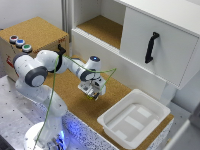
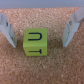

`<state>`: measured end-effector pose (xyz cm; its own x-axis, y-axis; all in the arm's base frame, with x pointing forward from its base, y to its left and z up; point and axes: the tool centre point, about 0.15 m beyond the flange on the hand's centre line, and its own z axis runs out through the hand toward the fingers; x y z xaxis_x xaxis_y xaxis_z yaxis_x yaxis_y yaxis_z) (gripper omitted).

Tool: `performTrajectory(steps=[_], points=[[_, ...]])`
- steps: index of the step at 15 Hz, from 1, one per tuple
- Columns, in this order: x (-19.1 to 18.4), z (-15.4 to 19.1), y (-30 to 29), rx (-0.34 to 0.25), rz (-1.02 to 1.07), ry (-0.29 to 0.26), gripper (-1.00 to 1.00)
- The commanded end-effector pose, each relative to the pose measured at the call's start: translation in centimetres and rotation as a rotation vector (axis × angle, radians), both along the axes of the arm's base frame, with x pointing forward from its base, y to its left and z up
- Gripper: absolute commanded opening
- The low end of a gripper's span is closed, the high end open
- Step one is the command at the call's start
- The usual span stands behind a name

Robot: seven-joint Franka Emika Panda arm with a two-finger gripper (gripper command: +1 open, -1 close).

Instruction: Place the yellow block on top of the pink block

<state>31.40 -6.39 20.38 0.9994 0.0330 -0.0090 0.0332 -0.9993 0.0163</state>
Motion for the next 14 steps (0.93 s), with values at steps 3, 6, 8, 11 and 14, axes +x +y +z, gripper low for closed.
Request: performTrajectory(steps=[3, 6, 8, 11, 14], points=[[-1.6, 0.6, 0.4, -0.004, -0.027, -0.045, -1.00], [-1.6, 0.9, 0.7, -0.010, -0.038, -0.046, -1.00], [-1.4, 2.1, 1.1, -0.025, -0.041, -0.058, -1.00], [-0.2, 4.6, 2.7, -0.061, -0.022, -0.087, -1.00], [1.7, 6.3, 5.1, -0.090, 0.015, -0.099, -1.00]])
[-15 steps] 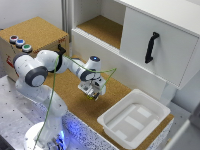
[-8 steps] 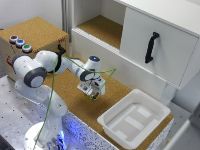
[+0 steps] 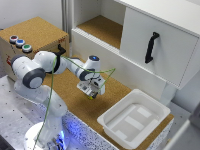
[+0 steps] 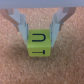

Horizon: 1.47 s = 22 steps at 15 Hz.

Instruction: Place the yellow block on top of the pink block

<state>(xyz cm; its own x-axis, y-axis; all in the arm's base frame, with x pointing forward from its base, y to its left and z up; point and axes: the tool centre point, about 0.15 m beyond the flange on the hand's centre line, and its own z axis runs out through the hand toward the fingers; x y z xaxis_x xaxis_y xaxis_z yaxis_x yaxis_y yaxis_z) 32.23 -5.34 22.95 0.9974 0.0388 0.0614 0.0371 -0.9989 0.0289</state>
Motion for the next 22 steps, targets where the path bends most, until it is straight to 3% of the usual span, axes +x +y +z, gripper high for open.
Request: performTrajectory(steps=[1, 5, 13, 18, 22], points=[[1.7, 4.2, 5.0, -0.094, 0.013, -0.029, -1.00], [5.6, 5.3, 7.4, -0.099, -0.018, -0.042, -1.00], [13.7, 3.9, 9.5, -0.056, -0.096, -0.032, -1.00], [16.7, 1.4, 9.9, -0.058, -0.094, 0.008, -1.00], [16.9, 0.1, 9.7, -0.055, -0.109, 0.030, -1.00]])
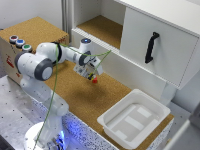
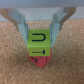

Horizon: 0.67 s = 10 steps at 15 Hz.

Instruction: Place the yellow block on top of the pink block

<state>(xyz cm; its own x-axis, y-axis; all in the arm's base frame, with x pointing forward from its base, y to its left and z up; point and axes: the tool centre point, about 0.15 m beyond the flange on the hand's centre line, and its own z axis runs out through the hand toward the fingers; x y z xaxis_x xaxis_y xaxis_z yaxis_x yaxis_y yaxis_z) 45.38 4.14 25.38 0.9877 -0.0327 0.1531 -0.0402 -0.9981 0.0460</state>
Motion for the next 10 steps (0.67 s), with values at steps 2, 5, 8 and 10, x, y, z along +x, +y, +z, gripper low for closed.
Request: performTrajectory(steps=[2, 5, 8, 10], points=[[2.9, -2.1, 0.0, -0.028, -0.052, 0.117, -1.00], [1.6, -2.1, -0.5, -0.025, -0.074, 0.114, -1.00], [1.0, -1.6, -0.5, -0.034, -0.076, 0.097, -1.00], [0.5, -1.4, -0.4, -0.030, -0.070, 0.088, -1.00]])
